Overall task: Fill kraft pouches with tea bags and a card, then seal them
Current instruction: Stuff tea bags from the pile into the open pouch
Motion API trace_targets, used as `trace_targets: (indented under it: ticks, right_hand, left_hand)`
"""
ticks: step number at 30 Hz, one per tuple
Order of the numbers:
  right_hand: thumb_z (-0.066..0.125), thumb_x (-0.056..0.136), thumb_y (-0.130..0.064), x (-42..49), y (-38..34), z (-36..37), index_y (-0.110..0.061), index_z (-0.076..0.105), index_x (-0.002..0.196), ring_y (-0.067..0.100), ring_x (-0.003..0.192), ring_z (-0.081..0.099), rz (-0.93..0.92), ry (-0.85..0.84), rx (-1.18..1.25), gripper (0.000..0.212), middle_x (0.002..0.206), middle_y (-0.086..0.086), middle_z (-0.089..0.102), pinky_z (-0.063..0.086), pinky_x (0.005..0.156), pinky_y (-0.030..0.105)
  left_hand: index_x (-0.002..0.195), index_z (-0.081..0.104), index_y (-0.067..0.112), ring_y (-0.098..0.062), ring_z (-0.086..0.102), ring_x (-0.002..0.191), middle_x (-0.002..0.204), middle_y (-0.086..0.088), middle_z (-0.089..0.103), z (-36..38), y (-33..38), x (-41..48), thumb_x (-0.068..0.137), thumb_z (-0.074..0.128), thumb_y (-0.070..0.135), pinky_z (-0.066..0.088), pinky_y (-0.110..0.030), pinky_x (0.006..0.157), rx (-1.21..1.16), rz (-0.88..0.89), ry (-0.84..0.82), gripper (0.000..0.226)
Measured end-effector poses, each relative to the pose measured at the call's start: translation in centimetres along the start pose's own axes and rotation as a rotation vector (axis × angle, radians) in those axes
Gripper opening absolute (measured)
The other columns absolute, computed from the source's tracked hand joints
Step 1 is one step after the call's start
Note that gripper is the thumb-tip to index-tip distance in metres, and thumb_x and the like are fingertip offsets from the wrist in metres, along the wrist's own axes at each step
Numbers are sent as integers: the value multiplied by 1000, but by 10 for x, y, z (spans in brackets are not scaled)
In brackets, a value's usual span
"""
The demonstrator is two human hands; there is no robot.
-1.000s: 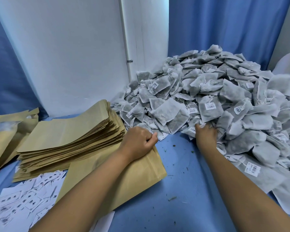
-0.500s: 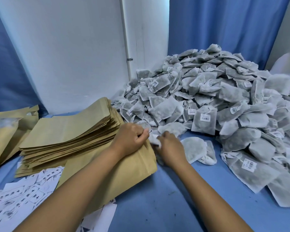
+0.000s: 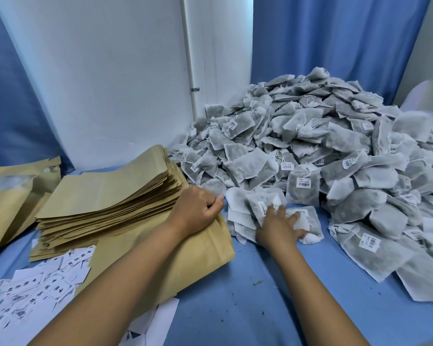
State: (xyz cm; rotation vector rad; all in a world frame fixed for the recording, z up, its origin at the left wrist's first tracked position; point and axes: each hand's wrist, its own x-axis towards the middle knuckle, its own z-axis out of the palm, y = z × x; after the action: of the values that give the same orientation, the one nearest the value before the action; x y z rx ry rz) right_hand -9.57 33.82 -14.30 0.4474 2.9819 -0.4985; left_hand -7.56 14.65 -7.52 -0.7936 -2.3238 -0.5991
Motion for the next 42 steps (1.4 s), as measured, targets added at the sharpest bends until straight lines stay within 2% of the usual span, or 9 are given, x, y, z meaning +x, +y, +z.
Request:
trace_targets:
  ticks: [8,13,16,23,27,33,36,38,42]
  right_hand:
    - [51,85,-4,-38,3,-29,-16,62,113,23,108,55,-429,597,655,32,112,0,63,46,86,32]
    - [52,92,-8,-70,-33,-38,-2,63,111,30,89,69,-210,-418,1957,23,106,20,69,57,73,40]
    - [52,91,-3,-80,-43,-30,1,65,98,20,68,69,-276,-747,1681,15,85,14,72,56,58,28]
    - [45,97,-9,-87,-68,-33,-3,58,100,9,60,47,-695,-464,482,15,76,4,51,38,53,18]
    - [64,88,-13,-79,-61,-65,-10,63,107,7,51,58,-690,-472,750,20,74,2,65,47,48,20]
    - [35,102,-6,-87,-82,-38,3,38,137,18,118,46,-566,-424,480,37,133,15,50,38,98,21]
    - [42,93,5,-67,-69,-48,-4,62,102,11,82,65,-708,-420,1004,23,94,5,69,51,64,19]
    - [48,90,-1,-34,-54,-57,-4,64,86,17,73,68,-434,79,1198,17,81,5,70,47,60,27]
    - [58,87,-29,31,-11,-29,-12,52,129,34,123,47,-115,330,415,45,131,16,51,41,99,43]
  left_hand:
    - [45,33,10,-22,31,40,42,-1,30,-6,-3,-3,87,32,40,37,-44,47,-18,-42,9,52]
    - [48,23,21,-13,26,41,41,7,23,-15,0,-1,87,36,36,27,-33,46,-94,-113,162,45]
    - [47,27,18,-11,27,42,41,8,23,-19,2,-3,89,39,31,26,-32,46,-141,-126,210,46]
    - [49,32,15,-15,30,44,46,3,31,-16,12,-9,89,36,31,31,-33,47,-53,-41,165,43]
    - [47,42,4,-22,43,46,46,-6,44,-30,-1,-17,90,34,32,39,-37,49,-66,-98,202,52]
    - [47,38,9,-15,30,46,49,2,31,-31,30,-1,91,40,23,30,-29,47,-27,103,172,46]
    - [49,38,12,-17,33,47,50,3,32,-44,15,-10,92,40,21,34,-30,49,-14,137,177,43]
    - [50,33,12,-18,30,45,50,2,28,-53,8,-13,92,39,22,33,-32,47,-30,98,208,44]
    - [51,30,15,-18,30,45,49,1,28,-51,16,-11,92,38,24,31,-32,47,-17,73,174,42]
